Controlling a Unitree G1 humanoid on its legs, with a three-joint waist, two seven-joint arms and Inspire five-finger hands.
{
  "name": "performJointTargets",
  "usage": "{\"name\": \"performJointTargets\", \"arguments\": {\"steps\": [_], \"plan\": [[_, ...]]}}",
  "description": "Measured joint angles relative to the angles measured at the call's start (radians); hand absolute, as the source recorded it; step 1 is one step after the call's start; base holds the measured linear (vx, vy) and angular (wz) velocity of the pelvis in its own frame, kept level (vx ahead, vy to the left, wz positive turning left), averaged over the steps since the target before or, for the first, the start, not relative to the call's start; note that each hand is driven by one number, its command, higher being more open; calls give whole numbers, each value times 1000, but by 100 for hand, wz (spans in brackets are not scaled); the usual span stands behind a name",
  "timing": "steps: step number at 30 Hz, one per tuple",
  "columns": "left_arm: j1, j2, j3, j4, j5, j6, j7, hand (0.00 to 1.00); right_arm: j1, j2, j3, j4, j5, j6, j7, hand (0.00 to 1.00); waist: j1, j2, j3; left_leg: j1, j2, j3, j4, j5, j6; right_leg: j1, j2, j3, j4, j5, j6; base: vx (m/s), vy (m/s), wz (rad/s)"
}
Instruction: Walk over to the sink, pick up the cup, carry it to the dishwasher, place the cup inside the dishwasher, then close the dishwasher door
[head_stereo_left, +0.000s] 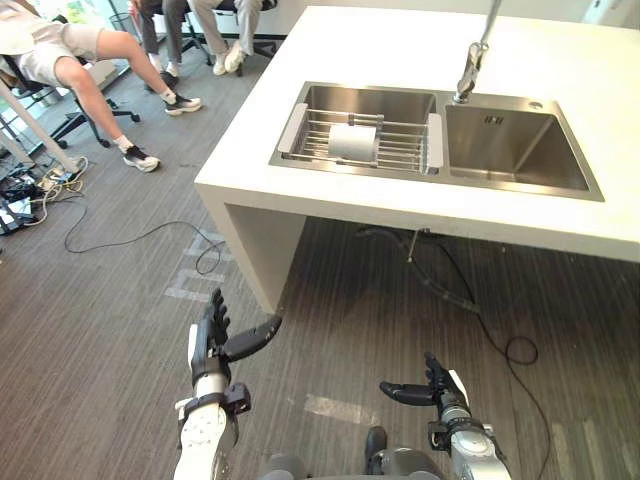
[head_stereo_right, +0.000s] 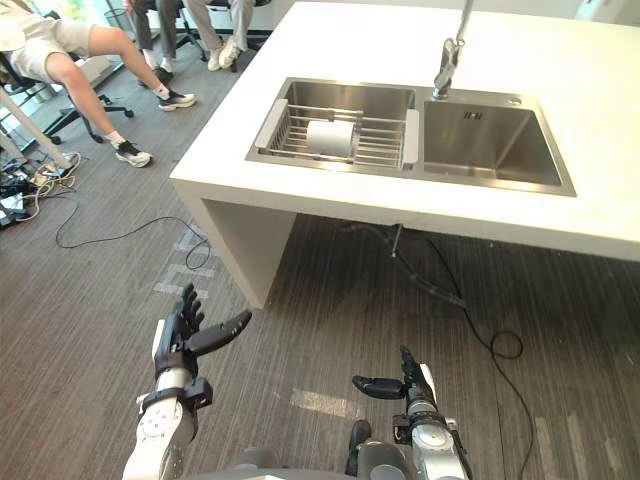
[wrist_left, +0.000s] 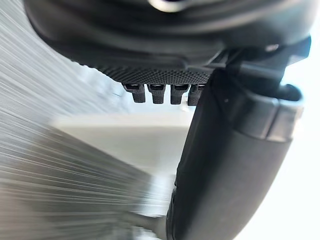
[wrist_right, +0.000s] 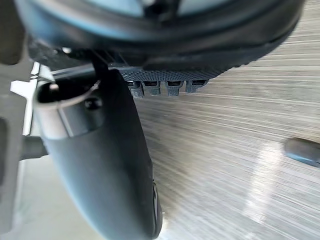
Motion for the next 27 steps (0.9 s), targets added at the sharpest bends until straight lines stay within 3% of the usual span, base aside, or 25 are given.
{"name": "performJointTargets", "arguments": {"steps": [2,4,6,7,8,9,12,15,16,17,18,20,21,23,25,26,27], "plan": [[-9,0,0,-86,9,-2,0,100,-2,-1,3,-28,4,-1,-2,100,1,-1,1,-75,11,30,30,-26,30,26,-6,4,-15,-15,3,247,-26,-2],[-24,1,1,-156,14,-13,4,100,-3,0,3,-31,6,-1,-2,100,6,0,0,-106,-11,33,-83,-48,24,45,-26,4,-12,-21,15,259,67,-1],[-60,3,-1,-206,44,-32,9,100,1,-3,0,-31,6,-1,-2,100,6,-2,2,-111,-70,28,-306,-32,14,68,-70,-1,-7,-35,51,296,164,13],[-78,3,-5,-224,49,-38,12,100,2,-5,-5,-31,6,-1,-2,100,6,0,0,-110,-100,19,-421,10,10,72,-89,-2,0,-48,71,307,211,14],[-90,3,-9,-251,60,-42,15,100,5,-7,-12,-31,6,-1,-2,100,7,13,-7,-94,-114,11,-566,117,12,73,-97,-1,15,-70,90,315,224,3],[-101,15,-18,-279,79,-53,22,100,9,-2,-16,-20,6,0,-3,100,19,17,-13,-53,-125,23,-625,260,93,85,-102,13,33,-104,113,373,247,7],[-130,85,-39,-360,107,-57,51,100,6,24,11,-19,5,-1,6,100,26,-20,-10,-34,-175,45,-618,224,122,103,-154,62,9,-114,111,274,149,0],[-130,123,-75,-419,128,-61,57,100,-2,41,14,-19,5,-1,18,100,34,-29,-13,4,-188,74,-598,163,129,125,-172,90,31,-106,140,225,96,-34],[-130,130,-105,-430,143,-62,51,100,-9,40,17,-10,4,-1,22,100,29,-27,-13,51,-185,89,-632,151,127,69,-188,102,192,-124,166,154,76,-41],[-132,143,-132,-432,153,-64,43,100,-13,41,22,0,2,-1,23,100,24,-30,-12,102,-183,102,-669,151,128,12,-207,107,341,-124,172,202,78,-43],[-132,173,-163,-432,166,-65,31,100,-9,44,30,15,-4,-1,28,100,6,-43,-15,161,-183,115,-700,153,138,-48,-241,100,520,-122,173,195,52,-25],[-132,196,-192,-432,176,-68,18,100,3,46,49,16,-7,0,37,100,-18,-54,-24,218,-180,119,-726,145,138,-103,-271,46,620,-145,135,217,21,-11],[-134,196,-202,-430,186,-72,10,100,1,50,56,16,-14,-1,42,100,-29,-57,-28,235,-173,124,-743,142,133,-142,-276,9,610,-161,108,211,-10,-12],[-143,194,-212,-420,186,-74,1,100,-4,52,65,19,-15,-1,45,100,-29,-57,-29,240,-158,129,-745,136,122,-180,-266,-36,543,-172,87,173,-72,-13],[-156,188,-214,-379,185,-76,-2,100,-13,53,87,46,-35,0,50,100,-30,-57,-29,244,-136,130,-736,122,97,-201,-223,-55,377,-163,74,193,-159,-6],[-162,192,-213,-349,184,-75,-2,100,-11,56,97,58,-36,1,56,100,-30,-66,-32,246,-134,128,-723,108,73,-190,-194,-39,235,-91,61,187,-205,6],[-162,198,-211,-329,184,-73,-3,100,-6,57,100,62,-38,2,60,100,-37,-74,-30,251,-142,116,-714,96,57,-174,-181,-17,176,20,55,237,-252,3]]}}
